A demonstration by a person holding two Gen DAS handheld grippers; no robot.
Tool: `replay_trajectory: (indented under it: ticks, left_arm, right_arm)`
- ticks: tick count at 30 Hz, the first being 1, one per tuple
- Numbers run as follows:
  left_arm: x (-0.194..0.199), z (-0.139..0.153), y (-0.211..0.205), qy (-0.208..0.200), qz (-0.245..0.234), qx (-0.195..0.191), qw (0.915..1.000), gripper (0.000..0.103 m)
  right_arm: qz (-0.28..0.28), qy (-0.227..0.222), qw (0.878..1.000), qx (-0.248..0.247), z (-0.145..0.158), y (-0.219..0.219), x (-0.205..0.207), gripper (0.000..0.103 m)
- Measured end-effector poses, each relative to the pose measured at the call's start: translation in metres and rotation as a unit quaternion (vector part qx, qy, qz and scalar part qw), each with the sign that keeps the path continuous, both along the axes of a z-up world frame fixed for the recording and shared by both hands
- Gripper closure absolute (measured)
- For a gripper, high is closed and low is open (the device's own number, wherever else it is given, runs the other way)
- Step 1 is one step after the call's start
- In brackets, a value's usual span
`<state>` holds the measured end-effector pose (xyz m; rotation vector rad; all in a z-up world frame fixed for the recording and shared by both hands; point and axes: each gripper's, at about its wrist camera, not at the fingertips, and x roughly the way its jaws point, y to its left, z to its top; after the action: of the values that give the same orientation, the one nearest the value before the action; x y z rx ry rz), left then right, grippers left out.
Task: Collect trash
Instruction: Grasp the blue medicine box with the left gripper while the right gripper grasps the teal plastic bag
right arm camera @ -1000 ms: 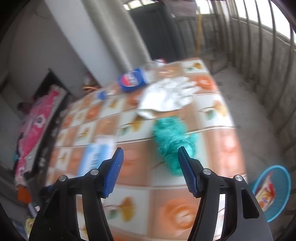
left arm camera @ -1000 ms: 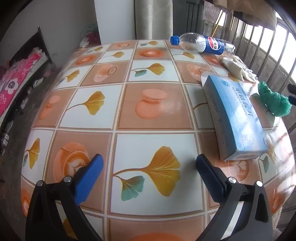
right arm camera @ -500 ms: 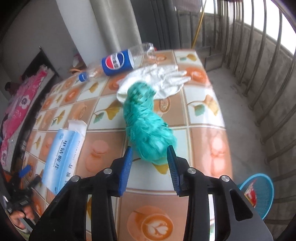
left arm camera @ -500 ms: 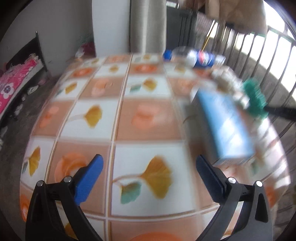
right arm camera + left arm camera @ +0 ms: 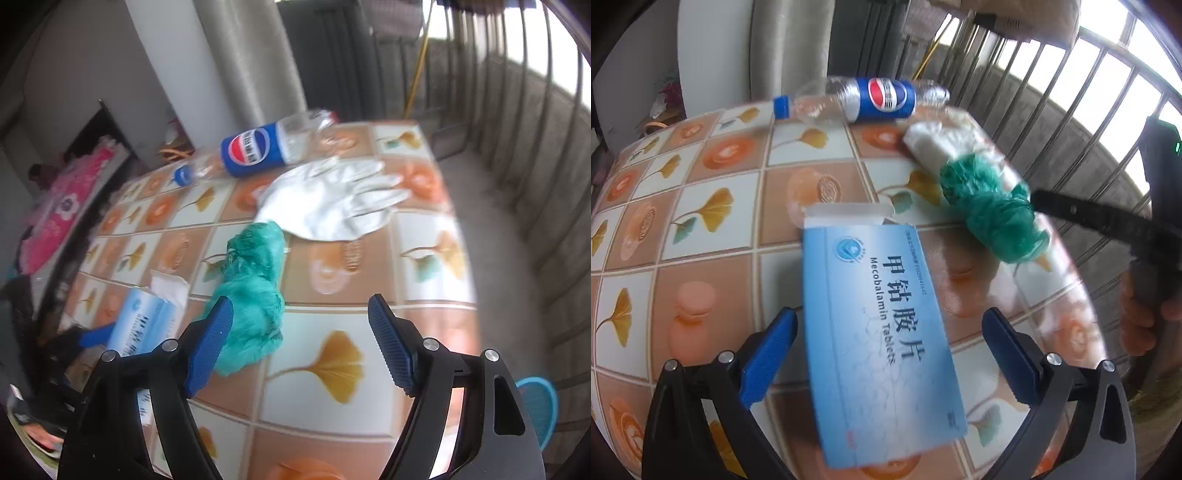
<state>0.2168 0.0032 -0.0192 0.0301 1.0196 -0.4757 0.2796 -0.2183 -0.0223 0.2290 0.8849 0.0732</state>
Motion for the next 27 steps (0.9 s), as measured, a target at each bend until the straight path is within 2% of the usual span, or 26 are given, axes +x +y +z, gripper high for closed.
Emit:
replay_trajectory:
  ticks: [3, 4, 8, 13, 18, 19, 22, 27]
  left_arm:
    - [0.002, -0.008, -0.005, 0.011, 0.003, 0.009, 0.9999, 0.007]
    - [0.002, -0.009, -0.006, 0.012, 0.007, 0.008, 0.9999, 0.009]
    - [0.001, -0.009, -0.004, -0.005, 0.013, 0.030, 0.9994, 0.025]
    - [-0.003, -0.008, 0.003, -0.012, 0.015, 0.033, 0.9993, 0.026]
    - [-0.014, -0.008, 0.016, -0.009, 0.021, 0.034, 0.9991, 0.027]
    - [-0.020, -0.008, 0.024, -0.007, 0.027, 0.034, 0.9990, 0.027]
    - [-0.033, -0.007, 0.040, -0.003, 0.040, 0.035, 0.9986, 0.027]
    - [-0.045, -0.004, 0.058, 0.012, 0.059, 0.022, 0.9980, 0.025]
  right_arm:
    - [0.008, 0.013, 0.999, 0.037, -0.006, 0.002, 0.008, 0.031]
    - [0.013, 0.016, 0.998, 0.059, -0.007, 0.002, 0.009, 0.034]
    - [0.015, 0.026, 0.992, 0.120, -0.010, 0.002, 0.008, 0.042]
    - [0.027, 0.013, 0.984, 0.173, -0.002, 0.005, 0.001, 0.042]
    - [0.023, 0.050, 0.989, 0.137, -0.012, 0.021, 0.010, 0.042]
    - [0.022, 0.054, 0.989, 0.134, -0.015, 0.023, 0.011, 0.049]
    - [0.023, 0.057, 0.988, 0.140, -0.020, 0.027, 0.005, 0.058]
    - [0.021, 0.056, 0.991, 0.121, -0.016, 0.034, -0.021, 0.062]
